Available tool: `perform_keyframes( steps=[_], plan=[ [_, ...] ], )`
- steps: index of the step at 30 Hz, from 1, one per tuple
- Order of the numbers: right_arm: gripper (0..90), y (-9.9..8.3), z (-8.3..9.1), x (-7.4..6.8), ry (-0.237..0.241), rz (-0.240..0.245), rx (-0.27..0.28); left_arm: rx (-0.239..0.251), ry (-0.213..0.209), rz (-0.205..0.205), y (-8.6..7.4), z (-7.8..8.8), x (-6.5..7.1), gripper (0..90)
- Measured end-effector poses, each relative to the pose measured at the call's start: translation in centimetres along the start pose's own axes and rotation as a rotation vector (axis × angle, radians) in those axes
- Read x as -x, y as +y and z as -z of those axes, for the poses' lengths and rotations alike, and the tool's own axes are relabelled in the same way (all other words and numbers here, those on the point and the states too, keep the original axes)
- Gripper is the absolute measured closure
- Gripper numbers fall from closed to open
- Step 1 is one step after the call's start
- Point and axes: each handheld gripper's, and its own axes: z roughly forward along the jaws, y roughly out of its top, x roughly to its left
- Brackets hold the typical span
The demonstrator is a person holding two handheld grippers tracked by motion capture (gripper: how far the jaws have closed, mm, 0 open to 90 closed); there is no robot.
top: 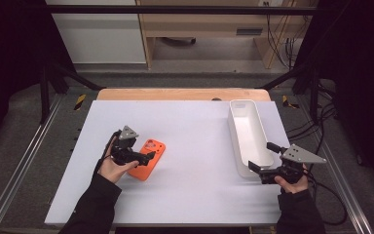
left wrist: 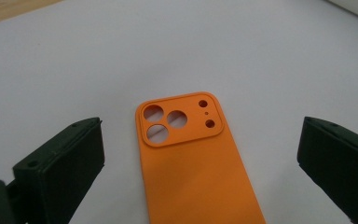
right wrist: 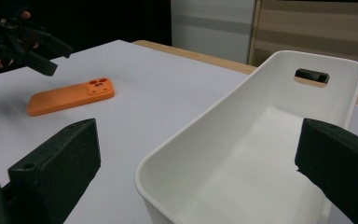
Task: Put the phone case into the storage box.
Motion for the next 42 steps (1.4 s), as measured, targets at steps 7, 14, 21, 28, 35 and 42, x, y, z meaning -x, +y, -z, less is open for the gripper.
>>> perform_keyframes(
  steps=[7, 14, 21, 28, 35, 42],
  plan=[
    [0.4, 0.0, 0.0, 0.0, 0.0, 0.0, 0.0, -0.051, 0.0, -0.011, -0.4, -1.2, 0.4, 0.0],
    [0.4, 0.0, 0.0, 0.0, -0.001, 0.0, -0.002, -0.08, 0.001, -0.008, -0.7, -1.8, 0.5, 0.0],
    [0.4, 0.0, 0.0, 0.0, 0.0, 0.0, -0.001, -0.139, 0.006, -0.01, -1.0, -2.6, 0.6, 0.0],
    [0.4, 0.0, 0.0, 0.0, 0.0, -0.001, -0.002, -0.162, 0.016, -0.009, -1.2, -3.0, 0.6, 0.0],
    [0.5, 0.0, 0.0, 0.0, 0.0, 0.0, -0.002, -0.194, 0.031, -0.004, -1.4, -3.5, 0.6, 0.0],
    [0.4, 0.0, 0.0, 0.0, 0.001, 0.0, -0.002, -0.208, 0.037, 0.005, -1.7, -3.9, 0.6, 1.1]
  ],
)
